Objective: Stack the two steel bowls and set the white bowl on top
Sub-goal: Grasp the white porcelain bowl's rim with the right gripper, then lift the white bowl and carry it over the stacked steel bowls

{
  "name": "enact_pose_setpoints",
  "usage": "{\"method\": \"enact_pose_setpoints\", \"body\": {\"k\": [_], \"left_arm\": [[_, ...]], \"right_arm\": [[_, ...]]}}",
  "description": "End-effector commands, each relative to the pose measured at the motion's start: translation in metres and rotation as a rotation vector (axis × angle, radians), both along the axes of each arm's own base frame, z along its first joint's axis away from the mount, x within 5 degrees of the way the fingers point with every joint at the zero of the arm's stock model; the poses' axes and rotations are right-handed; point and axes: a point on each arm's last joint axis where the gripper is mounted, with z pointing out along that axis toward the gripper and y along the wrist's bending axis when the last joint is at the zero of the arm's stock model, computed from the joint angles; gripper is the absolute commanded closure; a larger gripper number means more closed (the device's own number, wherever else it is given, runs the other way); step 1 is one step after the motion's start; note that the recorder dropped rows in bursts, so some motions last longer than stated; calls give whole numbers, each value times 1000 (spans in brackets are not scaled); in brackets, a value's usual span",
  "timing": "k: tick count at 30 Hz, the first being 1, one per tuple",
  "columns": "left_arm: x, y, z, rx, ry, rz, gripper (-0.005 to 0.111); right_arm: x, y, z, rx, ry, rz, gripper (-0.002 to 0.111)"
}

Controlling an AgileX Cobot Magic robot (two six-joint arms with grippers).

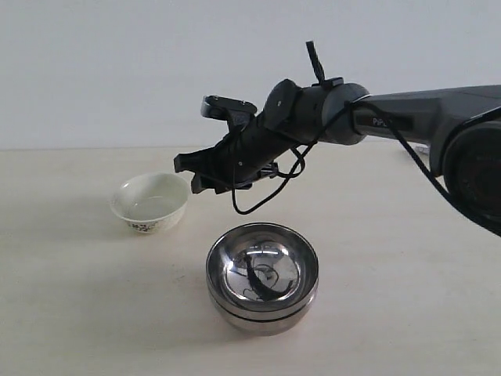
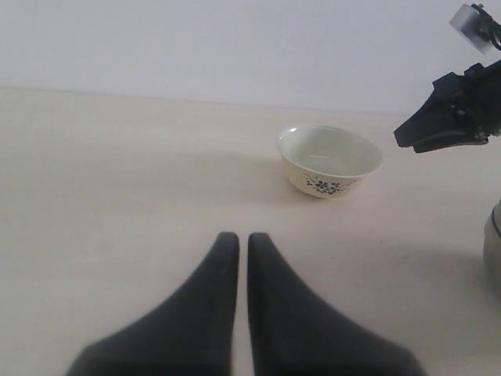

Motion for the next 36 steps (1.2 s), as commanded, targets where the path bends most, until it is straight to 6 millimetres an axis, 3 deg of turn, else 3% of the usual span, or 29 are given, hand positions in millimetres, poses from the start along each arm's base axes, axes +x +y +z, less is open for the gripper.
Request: {"method": "enact_pose_setpoints", "body": {"k": [1,13,23,33,36], "left_arm": [[0,0,-1,1,1,3,103],[0,0,-1,1,1,3,103],[0,0,-1,1,1,3,103],[0,0,-1,1,1,3,103],[0,0,-1,1,1,3,103]], "right_arm": [[-1,5,7,53,6,-1,69],[-12,36,-15,87,3,16,69],[-15,41,-21,93,17,-1,69],[-11,41,-45,89,36,-54,69],[-11,41,-45,89,36,-54,82]]}}
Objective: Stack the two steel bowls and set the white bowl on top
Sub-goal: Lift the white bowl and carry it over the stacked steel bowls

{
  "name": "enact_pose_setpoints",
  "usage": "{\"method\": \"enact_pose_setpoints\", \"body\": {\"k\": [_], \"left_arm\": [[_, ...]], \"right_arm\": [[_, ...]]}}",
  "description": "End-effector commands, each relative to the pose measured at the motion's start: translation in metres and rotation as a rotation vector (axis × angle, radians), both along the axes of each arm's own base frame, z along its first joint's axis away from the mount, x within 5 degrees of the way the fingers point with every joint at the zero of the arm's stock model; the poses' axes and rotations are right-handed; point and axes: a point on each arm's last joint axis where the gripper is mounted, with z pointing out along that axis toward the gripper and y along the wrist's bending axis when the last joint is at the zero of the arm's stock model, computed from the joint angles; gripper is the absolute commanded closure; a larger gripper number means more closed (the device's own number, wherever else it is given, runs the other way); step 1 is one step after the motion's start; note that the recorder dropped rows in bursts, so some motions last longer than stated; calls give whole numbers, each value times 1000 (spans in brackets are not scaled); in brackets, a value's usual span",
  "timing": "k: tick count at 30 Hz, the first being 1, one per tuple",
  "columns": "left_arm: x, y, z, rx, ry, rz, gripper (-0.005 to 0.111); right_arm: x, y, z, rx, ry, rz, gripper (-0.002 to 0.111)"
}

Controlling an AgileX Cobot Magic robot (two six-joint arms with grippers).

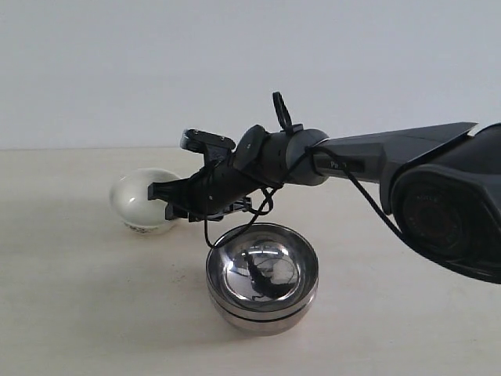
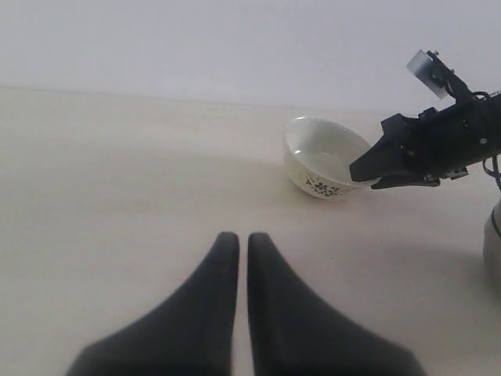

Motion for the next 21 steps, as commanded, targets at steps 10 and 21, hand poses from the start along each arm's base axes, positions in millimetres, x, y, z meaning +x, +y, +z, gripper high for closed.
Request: {"method": "enact_pose_setpoints", "body": {"k": [10,21], "left_arm": [[0,0,-1,1,1,3,103],[0,0,-1,1,1,3,103]], "right_arm": [[-2,1,16,21,3,16,108],[-19,-1,85,78,-6,109,108]]}}
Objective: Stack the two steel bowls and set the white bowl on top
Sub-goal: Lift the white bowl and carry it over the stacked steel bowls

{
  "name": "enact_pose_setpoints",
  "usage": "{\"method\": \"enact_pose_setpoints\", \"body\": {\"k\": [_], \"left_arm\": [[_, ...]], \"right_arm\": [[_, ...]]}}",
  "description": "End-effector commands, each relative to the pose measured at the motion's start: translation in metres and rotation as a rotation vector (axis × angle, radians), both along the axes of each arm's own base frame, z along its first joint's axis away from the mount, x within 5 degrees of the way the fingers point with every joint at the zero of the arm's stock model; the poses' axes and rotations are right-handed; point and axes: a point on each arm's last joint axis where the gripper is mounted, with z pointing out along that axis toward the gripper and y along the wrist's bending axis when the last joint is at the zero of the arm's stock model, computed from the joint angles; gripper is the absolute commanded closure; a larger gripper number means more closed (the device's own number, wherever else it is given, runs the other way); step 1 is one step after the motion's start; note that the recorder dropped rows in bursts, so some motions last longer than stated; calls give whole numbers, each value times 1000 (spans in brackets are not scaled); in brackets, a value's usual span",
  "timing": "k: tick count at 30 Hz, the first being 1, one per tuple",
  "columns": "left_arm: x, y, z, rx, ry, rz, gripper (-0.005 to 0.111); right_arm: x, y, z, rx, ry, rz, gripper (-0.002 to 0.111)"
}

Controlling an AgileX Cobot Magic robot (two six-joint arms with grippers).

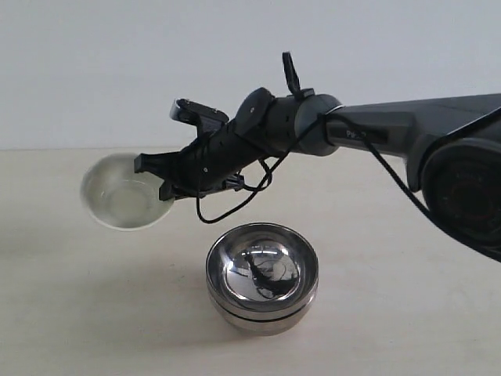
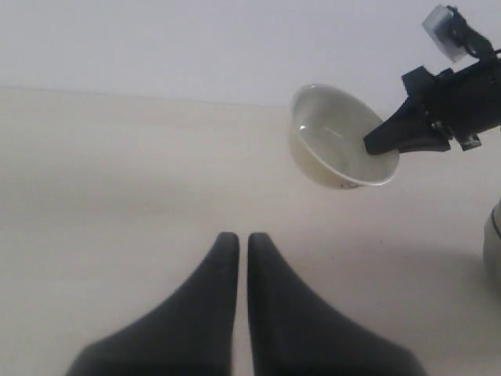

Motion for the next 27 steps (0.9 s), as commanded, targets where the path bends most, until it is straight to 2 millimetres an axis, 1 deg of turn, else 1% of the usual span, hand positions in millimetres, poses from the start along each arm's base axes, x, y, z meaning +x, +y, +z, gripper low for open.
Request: {"method": "enact_pose_setpoints", "body": {"k": [1,6,7,10,13,16,17,18,19,20,21,22,23,24,25,27], "left_arm": [[0,0,-1,1,1,3,103],[0,0,-1,1,1,3,103],[0,0,-1,1,1,3,103],[0,0,-1,1,1,3,103],[0,0,-1,1,1,3,103],[0,0,-1,1,1,3,103],[0,0,-1,1,1,3,103],[0,0,-1,1,1,3,103],[0,0,-1,1,1,3,103],[0,0,-1,1,1,3,103],[0,0,-1,1,1,3,103],[0,0,-1,1,1,3,103],[0,0,-1,1,1,3,103],[0,0,-1,1,1,3,103],[0,0,-1,1,1,3,103],[0,0,-1,1,1,3,103]], "right_arm": [[-9,-2,35,23,-15,51,108],[-22,-15,51,6,-38,31,108],[-25,-18,51,-3,-41,23,108],[-38,-33,64,-33,-75,14,108],[-50,-52,78,-44,-67,11,108],[-64,-75,92,-53,-63,-7,108],[-69,-86,98,-57,-68,-15,108],[-75,-103,102,-70,-54,-30,108],[-81,-115,105,-83,-47,-34,108],[-89,-133,107,-106,-25,-38,108],[-91,-141,108,-114,-15,-44,108],[-96,-156,106,-144,9,-46,108],[-98,-160,105,-154,13,-48,108],[-101,-167,97,-180,44,-47,108],[-102,-168,94,-186,54,-46,108],[-101,-169,79,-228,82,-34,108]]}}
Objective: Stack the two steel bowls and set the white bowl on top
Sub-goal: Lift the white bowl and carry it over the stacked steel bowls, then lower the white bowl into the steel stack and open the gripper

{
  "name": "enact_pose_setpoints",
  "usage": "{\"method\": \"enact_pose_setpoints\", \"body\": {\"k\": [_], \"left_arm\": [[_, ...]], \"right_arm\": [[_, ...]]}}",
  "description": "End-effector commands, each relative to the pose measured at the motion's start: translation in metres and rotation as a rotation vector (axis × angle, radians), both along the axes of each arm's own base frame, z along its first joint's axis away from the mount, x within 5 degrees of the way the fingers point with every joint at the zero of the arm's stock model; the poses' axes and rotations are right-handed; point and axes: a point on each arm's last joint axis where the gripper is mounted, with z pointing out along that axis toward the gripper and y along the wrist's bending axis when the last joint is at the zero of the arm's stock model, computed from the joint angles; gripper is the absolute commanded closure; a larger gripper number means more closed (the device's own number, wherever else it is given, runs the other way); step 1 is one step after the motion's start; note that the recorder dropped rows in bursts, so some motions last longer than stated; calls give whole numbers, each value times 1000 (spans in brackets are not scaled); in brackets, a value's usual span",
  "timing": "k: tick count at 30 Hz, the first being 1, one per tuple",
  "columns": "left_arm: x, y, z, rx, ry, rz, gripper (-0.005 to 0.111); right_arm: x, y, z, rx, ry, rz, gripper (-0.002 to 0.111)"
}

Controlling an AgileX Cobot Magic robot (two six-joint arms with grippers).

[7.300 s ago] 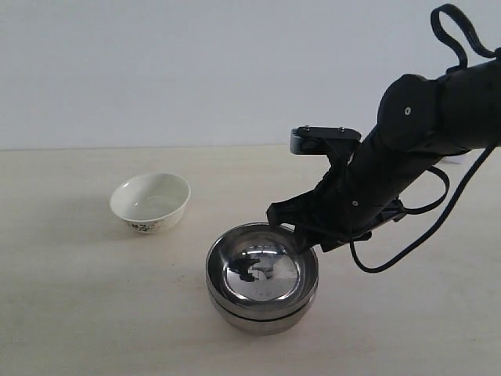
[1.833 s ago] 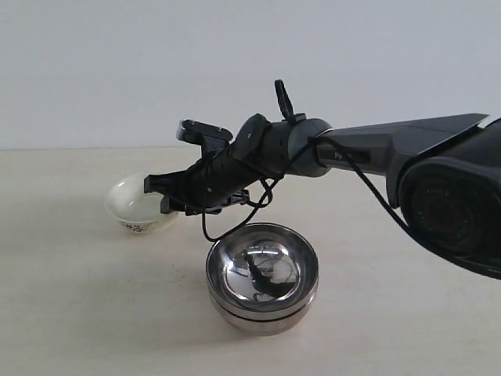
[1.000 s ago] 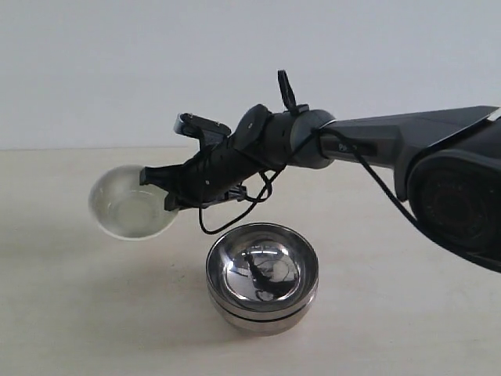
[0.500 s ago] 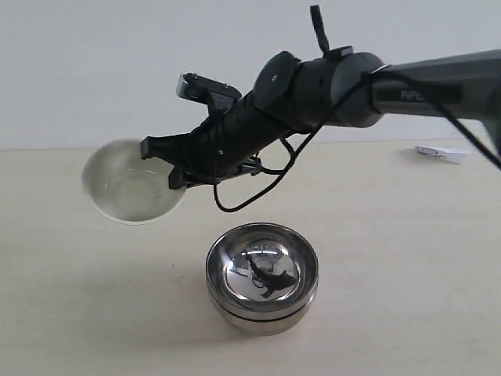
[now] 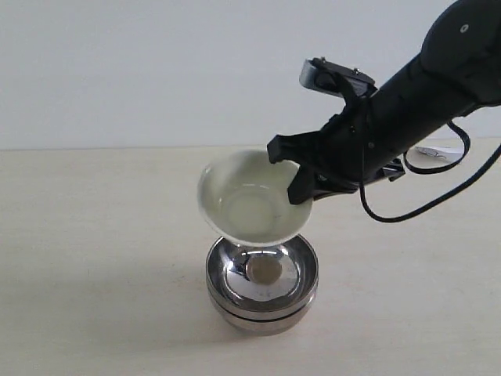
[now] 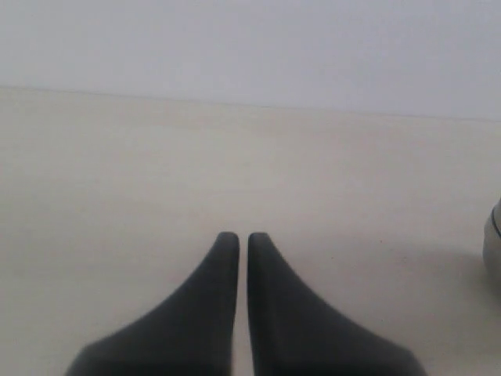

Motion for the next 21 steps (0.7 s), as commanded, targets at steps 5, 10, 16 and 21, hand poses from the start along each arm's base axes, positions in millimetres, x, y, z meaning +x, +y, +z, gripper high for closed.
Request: {"method": "enact_pose_setpoints", "body": {"k": [5,10,16,21], "left_arm": [[0,0,-1,1,1,3,103],[0,0,-1,1,1,3,103],[0,0,-1,1,1,3,103],[0,0,-1,1,1,3,103]], "right_arm": [[4,-5,-25,-84,46,10,108],[10,-3,-41,-102,72,8,108],[11,-3,-42,-102,66,4,108],[11,-3,-42,-105,65,5,108]]}}
